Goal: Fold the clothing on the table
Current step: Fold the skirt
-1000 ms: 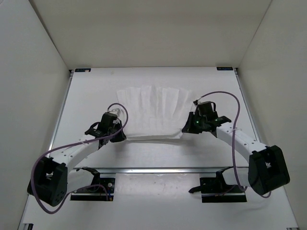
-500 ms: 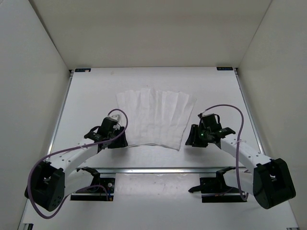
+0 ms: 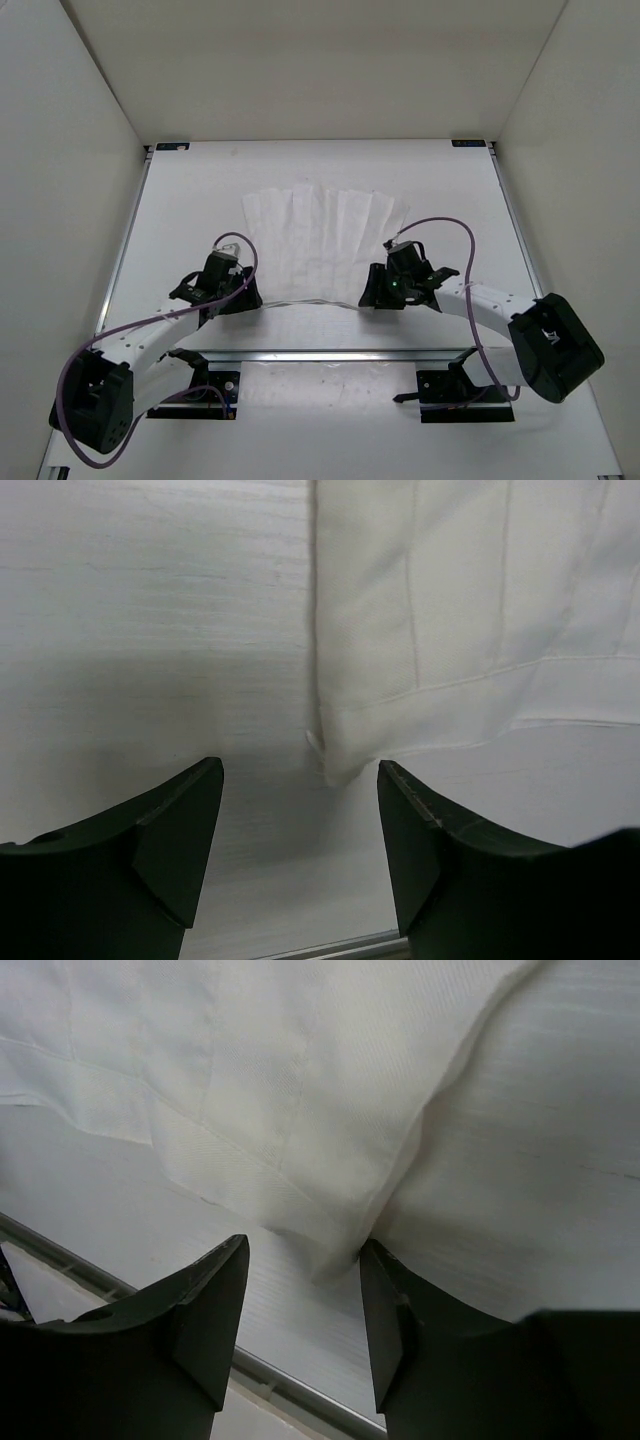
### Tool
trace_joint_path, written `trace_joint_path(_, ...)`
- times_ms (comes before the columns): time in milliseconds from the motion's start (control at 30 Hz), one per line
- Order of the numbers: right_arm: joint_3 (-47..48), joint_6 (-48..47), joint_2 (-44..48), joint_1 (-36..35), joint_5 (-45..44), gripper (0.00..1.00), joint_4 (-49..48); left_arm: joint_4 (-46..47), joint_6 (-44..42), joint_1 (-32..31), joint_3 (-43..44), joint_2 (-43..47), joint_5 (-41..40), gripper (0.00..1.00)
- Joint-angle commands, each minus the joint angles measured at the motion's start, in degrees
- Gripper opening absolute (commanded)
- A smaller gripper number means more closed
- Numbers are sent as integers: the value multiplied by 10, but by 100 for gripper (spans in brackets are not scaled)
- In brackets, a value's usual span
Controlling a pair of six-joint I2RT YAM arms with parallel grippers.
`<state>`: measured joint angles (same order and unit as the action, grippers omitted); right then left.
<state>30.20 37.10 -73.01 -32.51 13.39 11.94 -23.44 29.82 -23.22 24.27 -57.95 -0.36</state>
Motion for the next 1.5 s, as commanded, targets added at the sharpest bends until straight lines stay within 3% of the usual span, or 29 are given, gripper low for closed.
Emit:
trace_joint_path(0, 12, 6, -32, -17, -44, 45, -18, 32, 12, 5, -13, -6, -16, 74)
trace_joint_path(133, 17, -1, -41, -26, -50, 23, -13, 74, 23, 3, -25, -31, -3, 71)
trace_joint_path(200, 16, -3, -44, -25, -44, 10, -11, 88, 21, -2, -23, -50, 0, 62)
trace_joint_path(233, 16, -6, -43, -19, -38, 1, -12, 98, 20, -3, -20, -60, 4, 47)
trace_joint_path(267, 18, -11, -48, -17, -35, 0, -13, 103, 24, -2, -18, -65, 16, 23)
trace_joint_path(333, 28, -21, -43, -16, -35, 0, -3, 106, 26, -4, -13, -70, 24, 0)
trace_joint_path(500, 90, -81, 15, -22, -34, 1, 66, 51, 14, 0, 45, -31, 19, 0)
trace_joint_path(767, 279, -135, 192, -34, -17, 0, 190, -157, 8, -16, 298, 105, 9, 0)
trace_joint_path(967, 383, -141, 210, -21, 41, 0, 238, -212, 5, 10, 419, 116, 51, 0)
trace_joint_path(1100, 405, -178, 139, 59, 102, 0, 219, -199, -27, 40, 447, 59, 64, 0)
trace_joint_path(1167, 447, -207, 77, 77, 117, 0, 230, -195, -50, 51, 483, -11, 70, 0)
trace_joint_path(1267, 575, -247, -28, 71, 66, 0, 234, -192, -58, 46, 578, -93, 35, 0)
trace_joint_path(1367, 665, -250, -105, 91, 87, 1, 216, -181, -58, 76, 706, -171, 29, 0)
trace_joint_path(1467, 875, -270, -187, 88, 67, 0, 280, -228, -66, 80, 871, -251, 13, 0)
